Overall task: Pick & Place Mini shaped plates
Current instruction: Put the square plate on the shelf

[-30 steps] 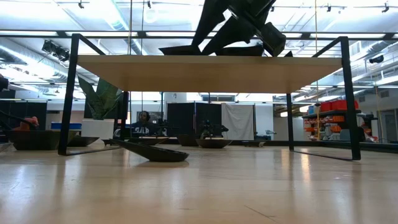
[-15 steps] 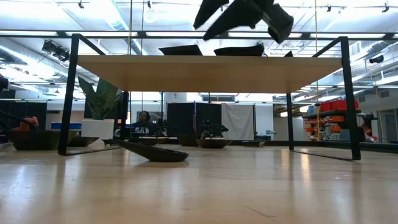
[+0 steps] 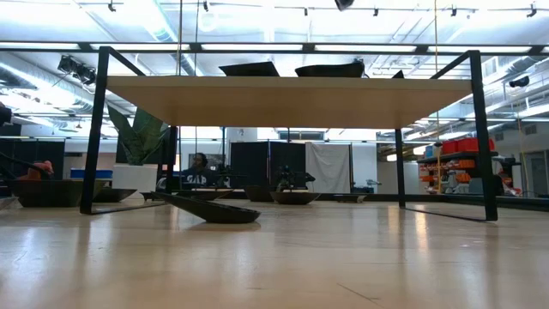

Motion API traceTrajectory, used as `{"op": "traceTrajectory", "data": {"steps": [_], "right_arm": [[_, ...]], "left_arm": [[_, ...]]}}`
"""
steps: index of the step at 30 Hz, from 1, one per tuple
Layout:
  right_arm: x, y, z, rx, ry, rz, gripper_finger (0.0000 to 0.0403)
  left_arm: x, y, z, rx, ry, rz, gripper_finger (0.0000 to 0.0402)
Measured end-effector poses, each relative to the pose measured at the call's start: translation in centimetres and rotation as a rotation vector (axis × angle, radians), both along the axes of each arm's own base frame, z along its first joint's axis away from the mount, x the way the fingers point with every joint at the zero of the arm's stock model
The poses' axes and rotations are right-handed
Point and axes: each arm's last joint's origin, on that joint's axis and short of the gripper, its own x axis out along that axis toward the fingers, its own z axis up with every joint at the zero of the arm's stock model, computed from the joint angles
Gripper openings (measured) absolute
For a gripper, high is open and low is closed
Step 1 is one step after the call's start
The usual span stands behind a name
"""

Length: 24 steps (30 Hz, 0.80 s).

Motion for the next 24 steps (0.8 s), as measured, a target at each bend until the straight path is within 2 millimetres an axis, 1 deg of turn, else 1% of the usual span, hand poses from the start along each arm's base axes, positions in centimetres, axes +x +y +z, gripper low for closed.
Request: {"op": "traceTrajectory", "data": {"steps": [3, 8, 11, 14, 17, 20, 24], "right_arm": [[0.2, -0.8, 0.4, -0.11, 0.054, 0.117, 0.0086], [0.6, -2.1, 0.3, -0.285, 0.125, 0.337, 0.007], [0.8, -2.9, 0.2, -0.358, 0.143, 0.464, 0.0057], [0.9, -3.6, 0.1, -0.4, 0.144, 0.588, 0.004], [0.9, -4.2, 0.0, -0.406, 0.146, 0.69, 0.0024], [0.8, -4.8, -0.3, -0.421, 0.165, 0.762, 0.0006], [0.6, -5.7, -0.7, -0.454, 0.216, 0.822, 0.0003]], "left_arm": [[0.0, 0.0, 0.0, 0.0, 0.0, 0.0, 0.0018], [0.0, 0.0, 0.0, 0.0, 0.0, 0.0, 0.0018], [0.0, 0.0, 0.0, 0.0, 0.0, 0.0, 0.0018], [0.0, 0.0, 0.0, 0.0, 0.0, 0.0, 0.0018], [0.0, 0.0, 0.0, 0.0, 0.0, 0.0, 0.0018], [0.0, 0.0, 0.0, 0.0, 0.0, 0.0, 0.0018], [0.0, 0.0, 0.0, 0.0, 0.0, 0.0, 0.0018]]}}
